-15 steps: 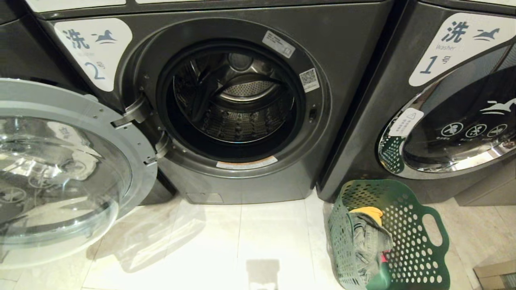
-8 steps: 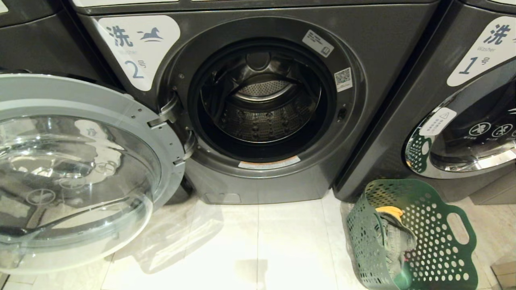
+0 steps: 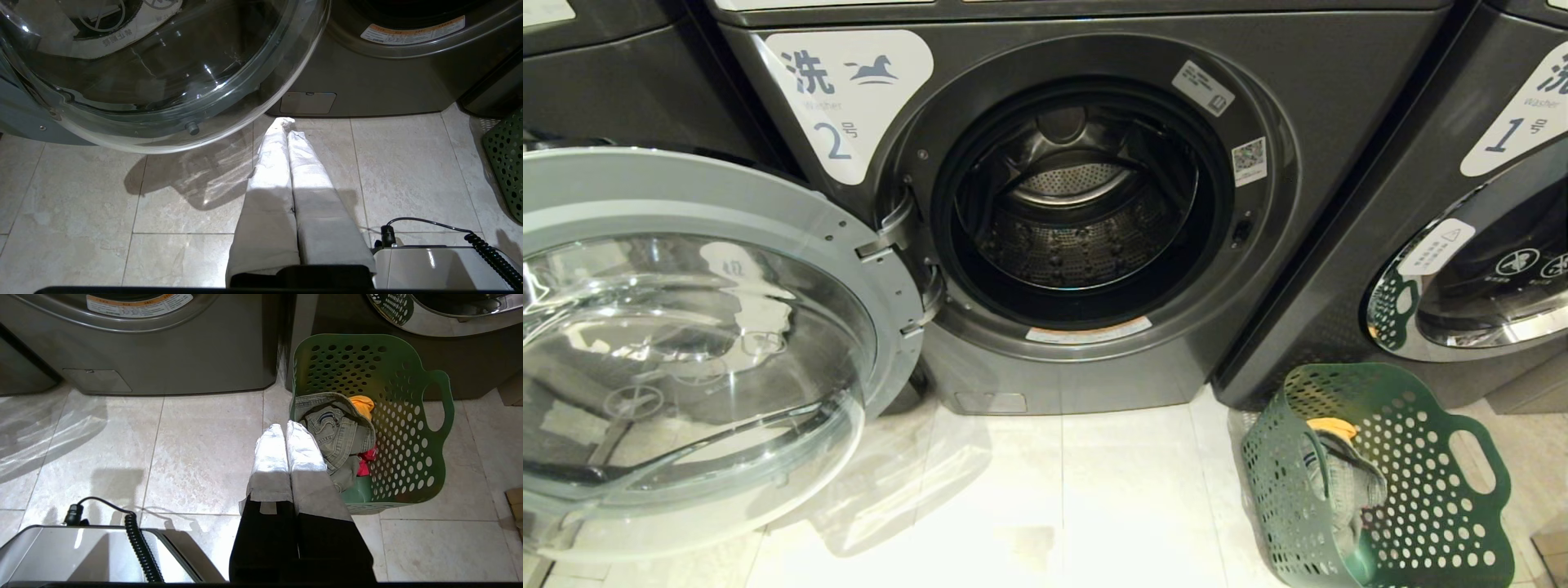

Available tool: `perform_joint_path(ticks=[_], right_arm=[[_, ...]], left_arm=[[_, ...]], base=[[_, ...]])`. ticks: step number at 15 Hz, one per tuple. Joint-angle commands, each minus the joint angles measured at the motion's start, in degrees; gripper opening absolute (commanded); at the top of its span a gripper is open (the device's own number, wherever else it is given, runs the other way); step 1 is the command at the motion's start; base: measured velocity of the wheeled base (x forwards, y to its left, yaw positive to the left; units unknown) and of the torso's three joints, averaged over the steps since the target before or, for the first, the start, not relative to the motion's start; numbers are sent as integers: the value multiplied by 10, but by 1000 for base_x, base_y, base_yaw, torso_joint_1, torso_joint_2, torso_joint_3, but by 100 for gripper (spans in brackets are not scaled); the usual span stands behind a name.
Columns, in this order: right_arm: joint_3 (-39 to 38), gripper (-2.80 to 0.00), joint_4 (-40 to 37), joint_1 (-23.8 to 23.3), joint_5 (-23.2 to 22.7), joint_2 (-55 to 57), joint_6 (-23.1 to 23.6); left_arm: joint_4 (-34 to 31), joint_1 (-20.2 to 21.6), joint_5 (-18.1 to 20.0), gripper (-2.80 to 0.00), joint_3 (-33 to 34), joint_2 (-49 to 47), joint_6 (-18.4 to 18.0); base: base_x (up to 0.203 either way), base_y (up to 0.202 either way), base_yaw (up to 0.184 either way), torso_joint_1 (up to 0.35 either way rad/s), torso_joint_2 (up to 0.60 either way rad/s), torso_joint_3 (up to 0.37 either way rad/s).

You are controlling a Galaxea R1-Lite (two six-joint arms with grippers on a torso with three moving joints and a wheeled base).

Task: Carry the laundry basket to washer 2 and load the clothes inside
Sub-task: Place the clothes into the washing machine

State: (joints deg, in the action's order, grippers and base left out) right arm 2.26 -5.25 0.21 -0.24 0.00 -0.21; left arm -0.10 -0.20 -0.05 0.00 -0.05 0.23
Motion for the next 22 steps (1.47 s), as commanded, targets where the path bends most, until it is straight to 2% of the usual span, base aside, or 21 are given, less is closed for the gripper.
perform_joint_path(ticks=[1,22], right_arm=[[0,-280,0,1,0,0,2],[0,-280,0,1,0,1,3]], left_arm=[[0,0,0,-280,0,-1,0],[0,0,0,-280,0,-1,0]], base=[[0,0,0,0,0,0],[0,0,0,0,0,0]])
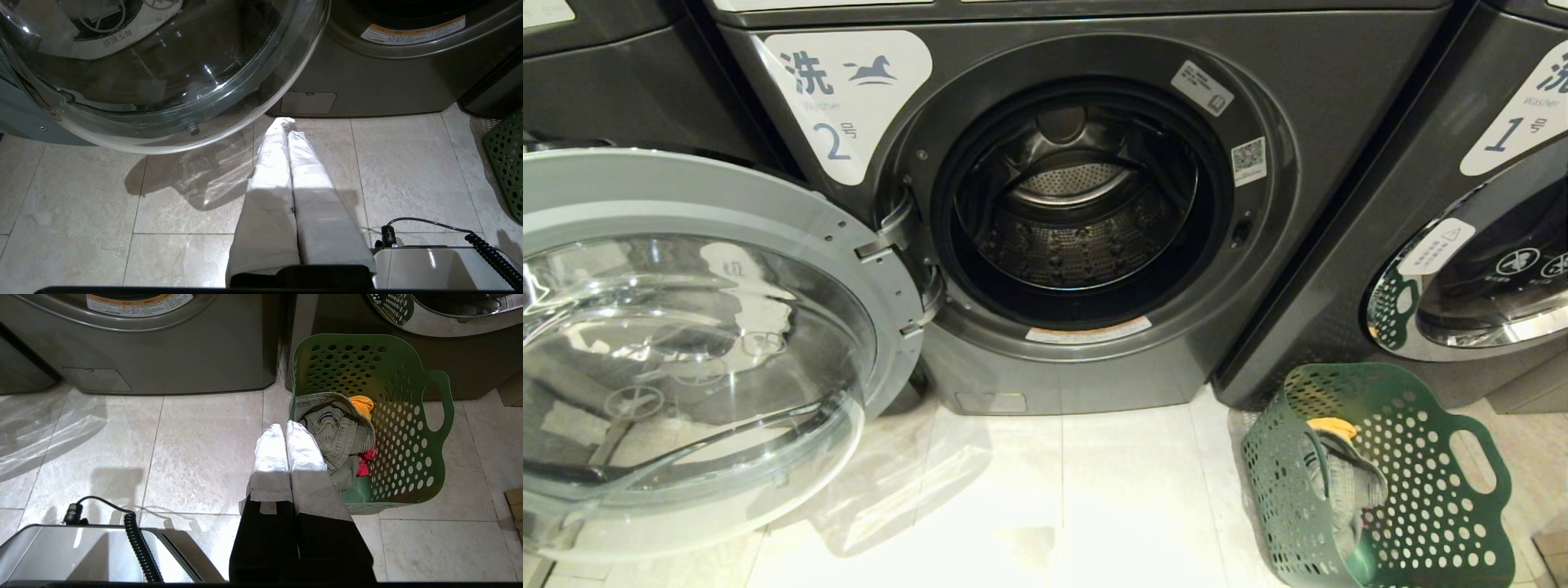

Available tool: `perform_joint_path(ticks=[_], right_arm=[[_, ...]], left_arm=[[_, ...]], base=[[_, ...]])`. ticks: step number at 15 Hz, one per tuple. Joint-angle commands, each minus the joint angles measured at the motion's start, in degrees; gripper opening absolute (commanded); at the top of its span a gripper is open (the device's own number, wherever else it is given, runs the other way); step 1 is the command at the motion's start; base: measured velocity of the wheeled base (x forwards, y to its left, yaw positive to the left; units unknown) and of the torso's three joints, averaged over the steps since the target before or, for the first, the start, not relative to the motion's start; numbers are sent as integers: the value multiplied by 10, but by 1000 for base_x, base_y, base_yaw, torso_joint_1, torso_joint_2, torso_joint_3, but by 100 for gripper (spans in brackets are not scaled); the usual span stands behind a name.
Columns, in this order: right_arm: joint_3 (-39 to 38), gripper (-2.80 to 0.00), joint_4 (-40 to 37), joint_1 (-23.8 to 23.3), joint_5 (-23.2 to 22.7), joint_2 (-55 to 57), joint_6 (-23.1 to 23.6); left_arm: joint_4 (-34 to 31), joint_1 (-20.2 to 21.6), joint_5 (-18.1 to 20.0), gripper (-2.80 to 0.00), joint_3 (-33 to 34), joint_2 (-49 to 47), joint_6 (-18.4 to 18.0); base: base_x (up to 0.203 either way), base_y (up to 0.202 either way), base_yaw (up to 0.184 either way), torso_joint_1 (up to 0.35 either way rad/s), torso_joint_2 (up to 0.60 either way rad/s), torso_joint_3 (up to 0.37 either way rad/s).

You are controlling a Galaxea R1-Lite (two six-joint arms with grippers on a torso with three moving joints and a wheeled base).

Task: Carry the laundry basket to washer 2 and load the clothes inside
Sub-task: Place the clothes into the washing machine

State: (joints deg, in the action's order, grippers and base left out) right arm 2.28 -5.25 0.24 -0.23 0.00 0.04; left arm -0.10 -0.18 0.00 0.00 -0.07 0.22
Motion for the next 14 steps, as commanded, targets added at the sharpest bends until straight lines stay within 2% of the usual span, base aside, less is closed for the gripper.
perform_joint_path(ticks=[1,8,14], right_arm=[[0,-280,0,0,0,1,0],[0,-280,0,0,0,1,-3],[0,-280,0,0,0,0,-3]], left_arm=[[0,0,-1,-280,0,-1,0],[0,0,-1,-280,0,0,0],[0,0,-1,-280,0,-1,0]], base=[[0,0,0,0,0,0],[0,0,0,1,0,-7],[0,0,0,4,5,-167]])
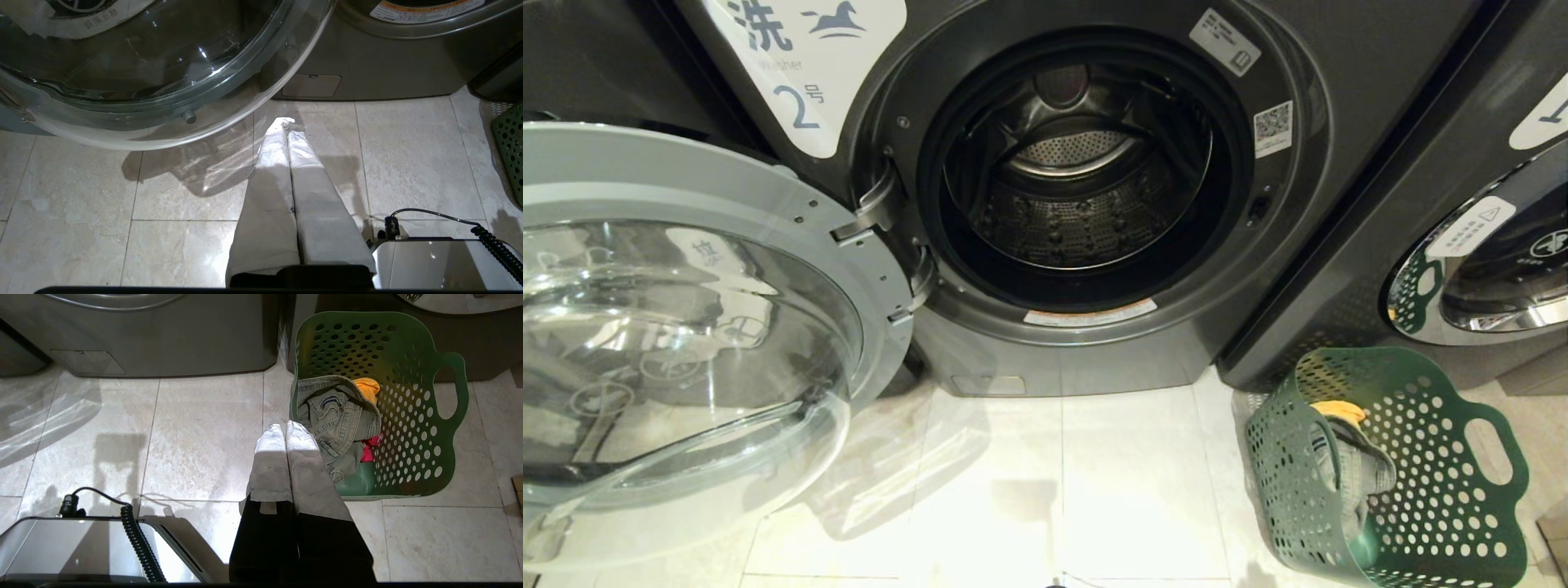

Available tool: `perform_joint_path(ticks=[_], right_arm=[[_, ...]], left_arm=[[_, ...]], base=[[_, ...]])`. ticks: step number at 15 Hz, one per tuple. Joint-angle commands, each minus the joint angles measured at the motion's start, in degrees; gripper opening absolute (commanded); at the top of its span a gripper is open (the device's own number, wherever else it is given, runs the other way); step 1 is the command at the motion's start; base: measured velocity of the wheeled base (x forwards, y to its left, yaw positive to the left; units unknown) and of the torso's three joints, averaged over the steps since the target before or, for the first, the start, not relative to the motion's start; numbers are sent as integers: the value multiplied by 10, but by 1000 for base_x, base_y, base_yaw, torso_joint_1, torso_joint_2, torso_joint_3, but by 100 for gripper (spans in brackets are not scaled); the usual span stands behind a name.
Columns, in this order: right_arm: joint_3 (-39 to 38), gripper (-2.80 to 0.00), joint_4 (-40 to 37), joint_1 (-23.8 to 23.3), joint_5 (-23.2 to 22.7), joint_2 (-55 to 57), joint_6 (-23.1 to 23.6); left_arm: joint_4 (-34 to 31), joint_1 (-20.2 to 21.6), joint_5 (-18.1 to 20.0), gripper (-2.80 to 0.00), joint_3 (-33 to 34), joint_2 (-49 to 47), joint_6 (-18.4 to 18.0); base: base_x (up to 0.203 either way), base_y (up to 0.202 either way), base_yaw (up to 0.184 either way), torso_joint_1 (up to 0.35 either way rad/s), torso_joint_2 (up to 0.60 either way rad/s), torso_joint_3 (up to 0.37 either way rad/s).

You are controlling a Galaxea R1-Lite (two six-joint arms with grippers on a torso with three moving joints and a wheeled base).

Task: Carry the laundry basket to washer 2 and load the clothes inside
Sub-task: Place the clothes into the washing machine

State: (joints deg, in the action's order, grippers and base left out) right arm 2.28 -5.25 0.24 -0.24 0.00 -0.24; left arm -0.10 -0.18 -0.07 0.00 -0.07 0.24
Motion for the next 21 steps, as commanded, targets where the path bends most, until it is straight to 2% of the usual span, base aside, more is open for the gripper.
perform_joint_path(ticks=[1,13,16,17,19,21], right_arm=[[0,-280,0,0,0,1,0],[0,-280,-1,0,1,1,1],[12,-280,-5,0,8,0,40],[42,-280,-8,0,14,4,55],[154,-280,-38,-2,25,42,66],[285,-280,-89,-6,63,149,44]], left_arm=[[0,0,0,-280,0,-1,0],[0,0,1,-280,0,-1,-1],[-2,0,0,-280,0,-1,-3],[-2,0,1,-280,0,-1,-8],[-2,0,1,-280,0,-1,-9],[0,0,1,-280,0,0,-8]], base=[[0,0,0,7,-2,-203],[0,0,0,2,3,-162],[0,0,0,0,0,0],[0,0,0,0,0,0],[0,0,0,0,0,0],[0,0,0,0,0,0]])
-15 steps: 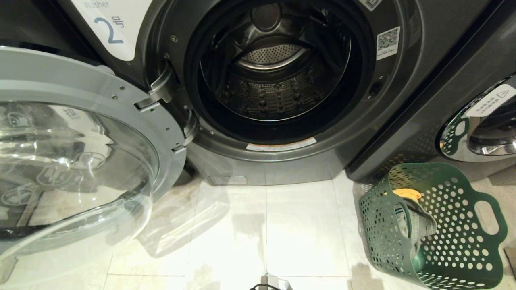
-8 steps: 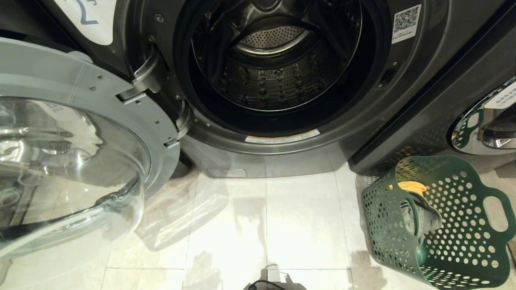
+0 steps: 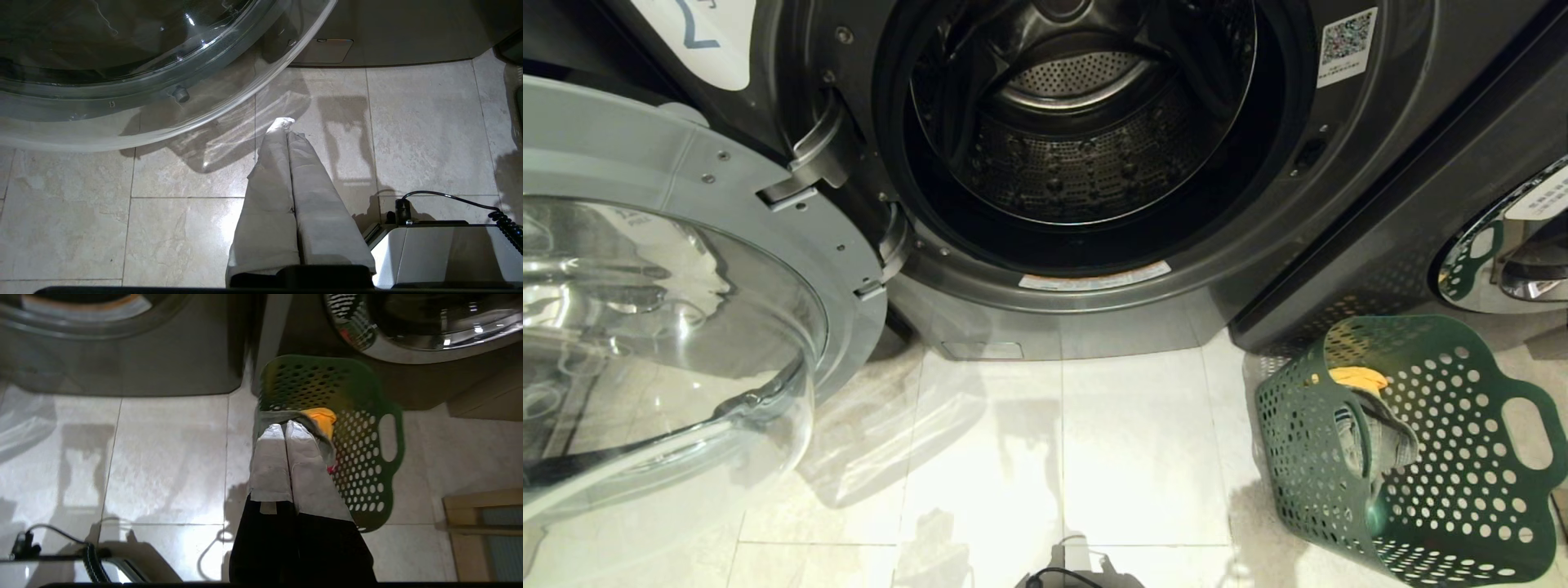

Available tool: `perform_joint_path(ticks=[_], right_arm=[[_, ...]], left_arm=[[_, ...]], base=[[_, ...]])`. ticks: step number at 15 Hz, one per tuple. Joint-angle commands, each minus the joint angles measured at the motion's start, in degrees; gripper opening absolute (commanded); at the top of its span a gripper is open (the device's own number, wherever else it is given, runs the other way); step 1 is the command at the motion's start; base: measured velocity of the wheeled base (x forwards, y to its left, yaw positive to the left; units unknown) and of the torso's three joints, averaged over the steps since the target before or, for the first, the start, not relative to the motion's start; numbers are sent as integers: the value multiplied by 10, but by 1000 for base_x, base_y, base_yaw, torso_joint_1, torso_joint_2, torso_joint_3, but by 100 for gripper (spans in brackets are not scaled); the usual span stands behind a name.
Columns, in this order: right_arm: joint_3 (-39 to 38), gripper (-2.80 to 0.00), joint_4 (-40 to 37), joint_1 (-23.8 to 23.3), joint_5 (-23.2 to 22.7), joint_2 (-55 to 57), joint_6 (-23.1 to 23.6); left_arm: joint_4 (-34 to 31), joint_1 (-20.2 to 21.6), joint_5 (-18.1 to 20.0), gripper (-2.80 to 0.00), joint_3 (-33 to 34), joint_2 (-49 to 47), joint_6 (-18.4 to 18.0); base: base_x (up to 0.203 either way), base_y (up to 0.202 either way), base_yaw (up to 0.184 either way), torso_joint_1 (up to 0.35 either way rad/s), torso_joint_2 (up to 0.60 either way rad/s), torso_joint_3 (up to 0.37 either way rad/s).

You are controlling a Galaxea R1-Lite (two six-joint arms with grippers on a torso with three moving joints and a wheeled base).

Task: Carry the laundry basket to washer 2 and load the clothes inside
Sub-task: Place the clothes into the washing machine

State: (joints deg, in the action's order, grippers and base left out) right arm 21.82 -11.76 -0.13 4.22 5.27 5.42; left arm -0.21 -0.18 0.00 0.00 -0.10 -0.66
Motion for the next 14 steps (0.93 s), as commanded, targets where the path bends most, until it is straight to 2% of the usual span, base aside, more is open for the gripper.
perform_joint_path(ticks=[1,3,6,7,9,11,14], right_arm=[[138,-280,-45,-3,40,165,-40],[212,-280,-76,-6,85,313,-118],[247,-280,-86,-15,142,499,-240],[242,-280,-74,-31,153,552,-271],[219,-280,-25,-92,166,633,-306],[182,-280,29,-165,163,682,-321],[141,-280,64,-245,83,755,-324]], left_arm=[[1,0,0,-280,0,0,6],[1,0,0,-280,0,0,7],[1,0,0,-280,0,-1,7],[1,0,0,-280,0,-1,7],[1,0,0,-280,0,-1,7],[1,0,0,-280,0,-1,7],[1,0,0,-280,0,0,7]], base=[[0,0,0,0,0,0],[0,0,0,0,0,0],[0,0,0,0,0,0],[0,0,0,0,0,0],[0,0,0,0,0,0],[0,0,0,0,0,0],[0,0,0,0,0,0]])
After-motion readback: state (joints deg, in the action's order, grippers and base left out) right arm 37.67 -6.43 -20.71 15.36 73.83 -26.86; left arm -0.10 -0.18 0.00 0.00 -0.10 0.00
